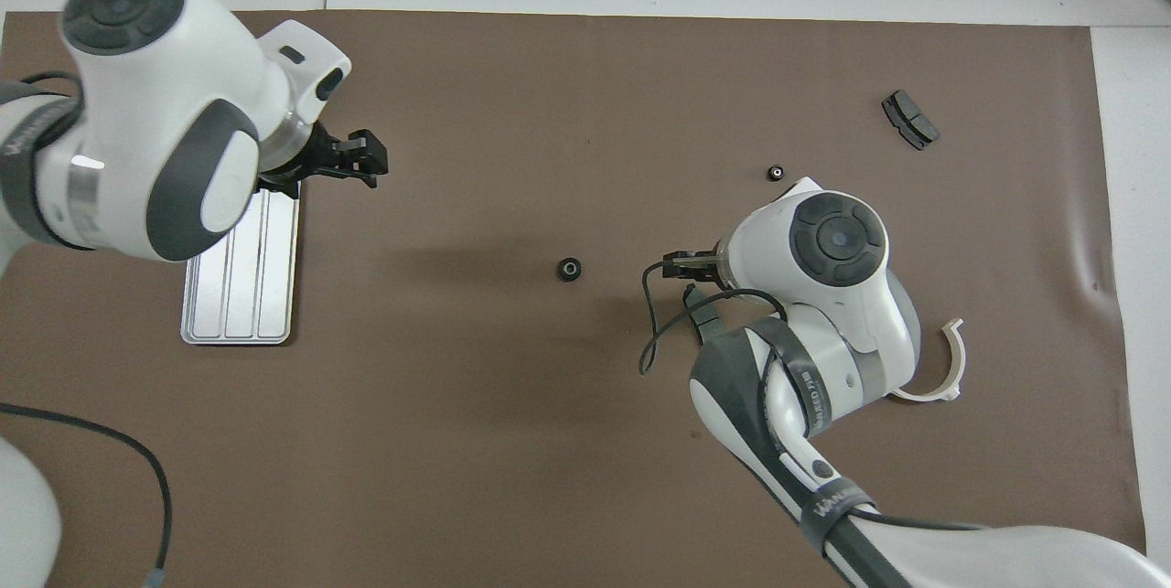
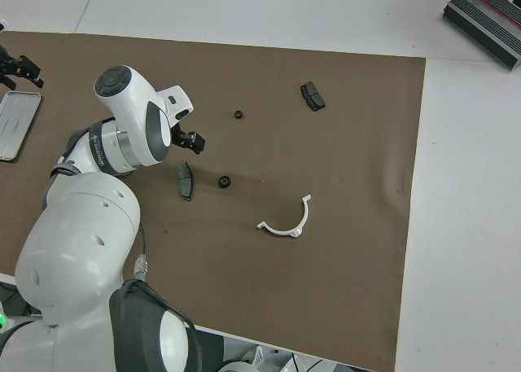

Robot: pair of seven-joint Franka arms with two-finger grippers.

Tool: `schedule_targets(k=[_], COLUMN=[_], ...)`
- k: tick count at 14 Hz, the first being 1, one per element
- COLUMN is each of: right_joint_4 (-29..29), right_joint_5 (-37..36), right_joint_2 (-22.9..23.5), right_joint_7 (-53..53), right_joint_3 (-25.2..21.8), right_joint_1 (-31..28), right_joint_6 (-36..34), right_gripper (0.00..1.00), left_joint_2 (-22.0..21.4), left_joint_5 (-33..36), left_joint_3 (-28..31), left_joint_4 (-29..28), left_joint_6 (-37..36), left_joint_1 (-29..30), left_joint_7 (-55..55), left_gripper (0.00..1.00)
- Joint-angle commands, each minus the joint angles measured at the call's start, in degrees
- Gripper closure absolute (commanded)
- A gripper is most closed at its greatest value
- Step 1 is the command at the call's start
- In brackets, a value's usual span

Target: Place bearing gear from tray to pile

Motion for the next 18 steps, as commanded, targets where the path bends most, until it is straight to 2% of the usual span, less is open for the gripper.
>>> schedule_targets(k=[1, 3, 6, 8, 12, 14, 16, 18], right_joint_4=[8.3, 13.7, 22.6, 23.6, 22.8, 21.5, 20.7, 20.4], right_joint_5=[0.5, -0.2, -3.1, -3.8, -5.7, -5.8, -5.9, -6.0], right_joint_2=[5.7, 10.4, 18.6, 20.5, 22.0, 21.9, 21.9, 21.9], right_joint_7=[3.1, 7.4, 12.5, 13.6, 13.9, 14.0, 14.1, 14.3], right_joint_3=[0.1, 0.1, 0.1, 0.1, 0.0, 0.0, -0.1, -0.1], right_joint_1=[4.1, 7.5, 10.0, 11.8, 12.1, 12.7, 12.6, 12.4], right_joint_6=[-2.9, -2.8, -2.9, -2.6, 1.1, 1.1, 1.8, 2.0], right_gripper=[0.0, 0.0, 0.0, 0.0, 0.0, 0.03, 0.15, 0.31], left_joint_2=[0.8, 0.5, -0.1, -1.0, -7.5, -12.7, -17.5, -20.5], left_joint_5=[-0.9, -0.8, -0.6, -0.5, -0.4, -0.6, -0.6, -0.5], left_joint_3=[-0.8, -0.3, 0.1, 0.1, -0.6, -0.7, -0.8, -0.8], left_joint_4=[2.8, 3.3, 10.3, 14.8, 14.4, 7.8, -0.2, -5.6], left_joint_6=[-5.9, -7.2, -15.5, -20.8, -22.9, -22.5, -19.2, -16.1], left_joint_1=[8.6, 11.7, 12.4, 12.5, 11.5, 11.5, 11.4, 11.3], left_joint_7=[14.7, 20.3, 21.1, 21.0, 20.6, 20.8, 20.8, 20.9], left_gripper=[0.09, 0.09, 0.08, 0.07, 0.0, 0.0, 0.0, 0.0])
